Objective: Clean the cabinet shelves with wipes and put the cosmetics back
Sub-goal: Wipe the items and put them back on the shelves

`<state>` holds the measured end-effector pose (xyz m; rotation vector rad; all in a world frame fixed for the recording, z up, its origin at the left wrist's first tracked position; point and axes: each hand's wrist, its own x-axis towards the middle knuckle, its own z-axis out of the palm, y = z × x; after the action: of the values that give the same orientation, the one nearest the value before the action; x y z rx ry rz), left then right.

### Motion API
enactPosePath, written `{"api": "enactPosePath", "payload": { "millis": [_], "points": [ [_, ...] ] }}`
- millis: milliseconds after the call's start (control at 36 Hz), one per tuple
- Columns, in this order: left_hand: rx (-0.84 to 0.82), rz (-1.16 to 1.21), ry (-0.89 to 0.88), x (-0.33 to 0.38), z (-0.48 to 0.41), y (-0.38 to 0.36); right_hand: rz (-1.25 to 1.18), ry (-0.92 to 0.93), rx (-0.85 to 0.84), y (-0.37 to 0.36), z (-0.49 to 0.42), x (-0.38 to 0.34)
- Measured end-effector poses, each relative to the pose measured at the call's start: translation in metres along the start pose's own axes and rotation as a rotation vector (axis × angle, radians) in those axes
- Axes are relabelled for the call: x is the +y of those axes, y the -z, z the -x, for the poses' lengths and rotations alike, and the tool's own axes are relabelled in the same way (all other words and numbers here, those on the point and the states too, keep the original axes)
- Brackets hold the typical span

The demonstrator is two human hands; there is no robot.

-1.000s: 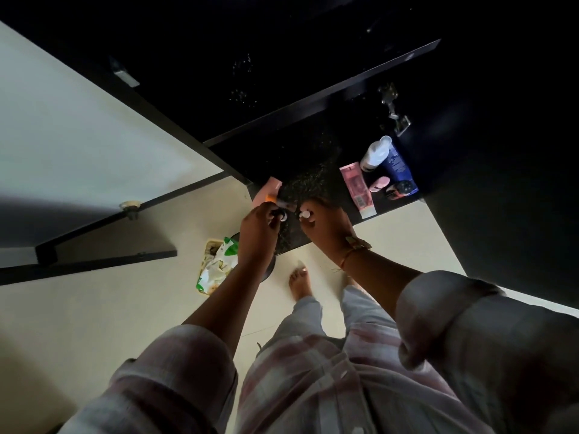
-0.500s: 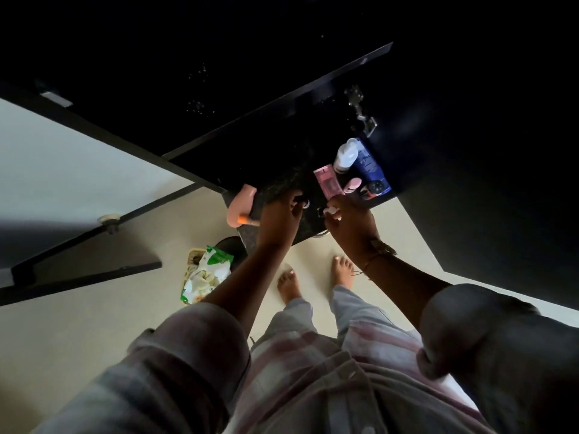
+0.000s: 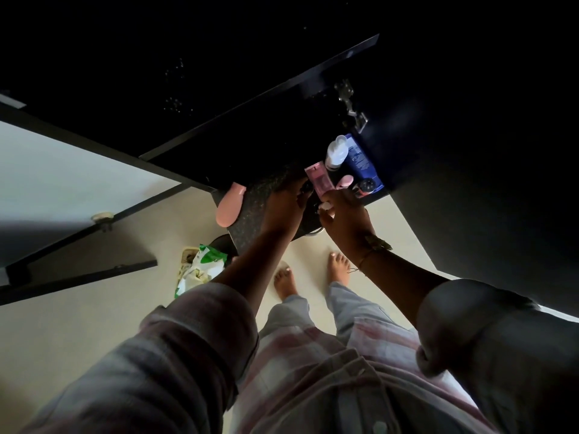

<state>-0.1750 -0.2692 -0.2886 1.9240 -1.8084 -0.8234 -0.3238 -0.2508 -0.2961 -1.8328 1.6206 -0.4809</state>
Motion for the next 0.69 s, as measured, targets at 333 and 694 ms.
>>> {"api": "enactPosePath", "payload": {
  "millis": [333,694],
  "points": [
    [-0.030,0.109,0.134,-0.005,-0.002,-0.001,-0.011,-0.005,-0.039,-0.005,0.000,-0.004],
    [-0.051,0.133,0.140,-0.014,0.010,0.007,0.039,0.006,-0.025,-0.009,0.006,-0.012]
  ]
}}
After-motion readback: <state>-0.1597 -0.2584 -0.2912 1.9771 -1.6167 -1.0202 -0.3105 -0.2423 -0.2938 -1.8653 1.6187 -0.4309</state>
